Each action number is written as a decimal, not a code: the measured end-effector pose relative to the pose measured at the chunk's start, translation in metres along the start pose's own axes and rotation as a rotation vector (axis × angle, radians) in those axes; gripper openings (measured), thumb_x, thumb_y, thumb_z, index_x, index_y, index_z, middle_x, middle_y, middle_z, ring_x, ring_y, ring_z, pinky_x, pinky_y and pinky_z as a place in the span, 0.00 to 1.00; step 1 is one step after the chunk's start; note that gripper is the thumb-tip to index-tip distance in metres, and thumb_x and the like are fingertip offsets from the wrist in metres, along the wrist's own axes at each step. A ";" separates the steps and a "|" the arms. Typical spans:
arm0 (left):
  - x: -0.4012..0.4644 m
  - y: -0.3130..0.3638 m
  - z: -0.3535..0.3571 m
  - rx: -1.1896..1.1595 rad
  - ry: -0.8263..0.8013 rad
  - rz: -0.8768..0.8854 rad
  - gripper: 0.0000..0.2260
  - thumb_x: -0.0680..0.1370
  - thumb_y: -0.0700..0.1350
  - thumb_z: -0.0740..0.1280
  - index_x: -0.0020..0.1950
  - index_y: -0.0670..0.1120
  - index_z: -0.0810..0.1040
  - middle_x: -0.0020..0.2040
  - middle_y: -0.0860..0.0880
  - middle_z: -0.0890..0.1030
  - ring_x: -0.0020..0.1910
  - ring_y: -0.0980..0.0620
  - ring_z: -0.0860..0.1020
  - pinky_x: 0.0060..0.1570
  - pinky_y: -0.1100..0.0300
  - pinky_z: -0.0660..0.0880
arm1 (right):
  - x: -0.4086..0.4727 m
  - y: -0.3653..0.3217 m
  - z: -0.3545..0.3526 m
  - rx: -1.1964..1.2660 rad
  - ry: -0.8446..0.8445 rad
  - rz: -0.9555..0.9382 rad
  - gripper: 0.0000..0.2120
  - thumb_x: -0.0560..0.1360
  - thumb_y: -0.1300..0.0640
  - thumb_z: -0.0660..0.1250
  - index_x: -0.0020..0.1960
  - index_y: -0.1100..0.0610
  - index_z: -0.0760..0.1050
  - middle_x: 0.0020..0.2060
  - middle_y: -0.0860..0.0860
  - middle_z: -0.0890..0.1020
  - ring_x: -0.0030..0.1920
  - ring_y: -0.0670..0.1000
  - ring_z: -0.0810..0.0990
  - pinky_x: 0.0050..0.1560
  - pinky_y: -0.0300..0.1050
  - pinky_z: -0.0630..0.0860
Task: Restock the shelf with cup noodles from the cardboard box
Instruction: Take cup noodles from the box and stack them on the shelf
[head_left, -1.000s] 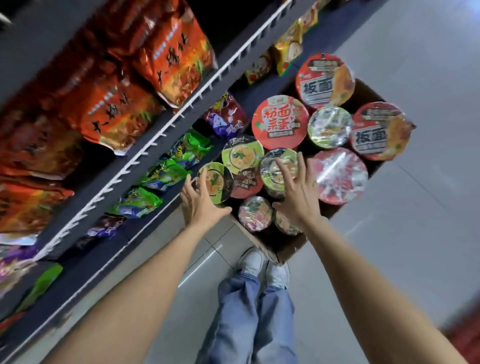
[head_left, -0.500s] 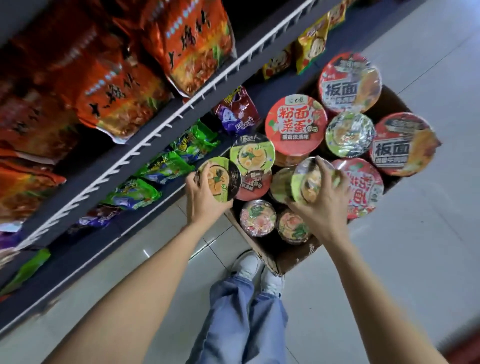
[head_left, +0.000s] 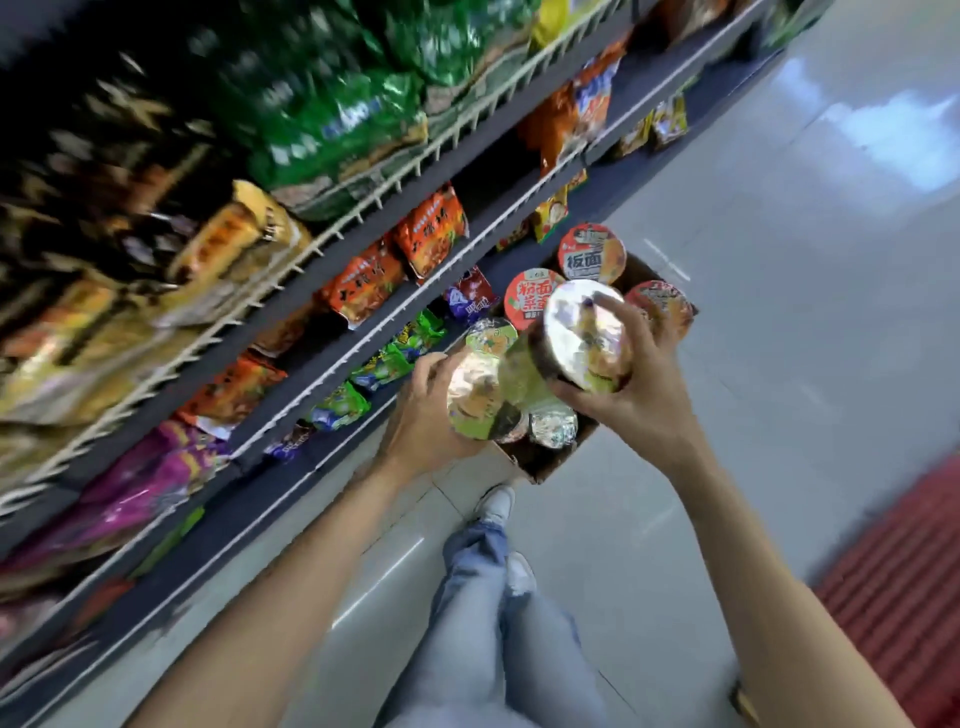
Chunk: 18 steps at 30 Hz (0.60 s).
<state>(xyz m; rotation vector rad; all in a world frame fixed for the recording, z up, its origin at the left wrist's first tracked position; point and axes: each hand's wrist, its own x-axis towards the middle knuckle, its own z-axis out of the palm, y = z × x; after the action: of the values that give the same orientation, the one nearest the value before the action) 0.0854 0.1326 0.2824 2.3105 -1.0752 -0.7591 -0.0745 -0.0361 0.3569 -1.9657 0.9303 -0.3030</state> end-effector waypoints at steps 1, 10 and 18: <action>-0.013 0.014 -0.015 -0.013 -0.006 0.021 0.48 0.57 0.58 0.75 0.74 0.52 0.61 0.66 0.49 0.65 0.62 0.49 0.70 0.55 0.57 0.71 | -0.009 -0.018 -0.007 -0.009 -0.028 -0.045 0.41 0.59 0.37 0.74 0.69 0.40 0.63 0.68 0.55 0.62 0.69 0.54 0.63 0.68 0.52 0.65; -0.163 0.101 -0.124 -0.350 0.245 0.094 0.49 0.57 0.63 0.78 0.71 0.61 0.54 0.70 0.65 0.59 0.69 0.68 0.58 0.68 0.66 0.60 | -0.096 -0.156 -0.060 0.468 -0.132 -0.327 0.47 0.61 0.47 0.78 0.72 0.44 0.55 0.68 0.48 0.66 0.69 0.46 0.67 0.68 0.46 0.67; -0.281 0.123 -0.217 -0.403 0.644 0.029 0.45 0.55 0.63 0.79 0.68 0.54 0.65 0.62 0.61 0.73 0.58 0.73 0.71 0.54 0.77 0.66 | -0.136 -0.268 -0.044 0.618 -0.468 -0.483 0.57 0.61 0.47 0.76 0.76 0.41 0.39 0.66 0.35 0.65 0.61 0.31 0.71 0.57 0.30 0.73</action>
<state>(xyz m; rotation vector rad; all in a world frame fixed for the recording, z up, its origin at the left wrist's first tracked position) 0.0111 0.3251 0.5966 1.9654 -0.5938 -0.1589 -0.0603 0.1137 0.6208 -1.5469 0.0295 -0.3312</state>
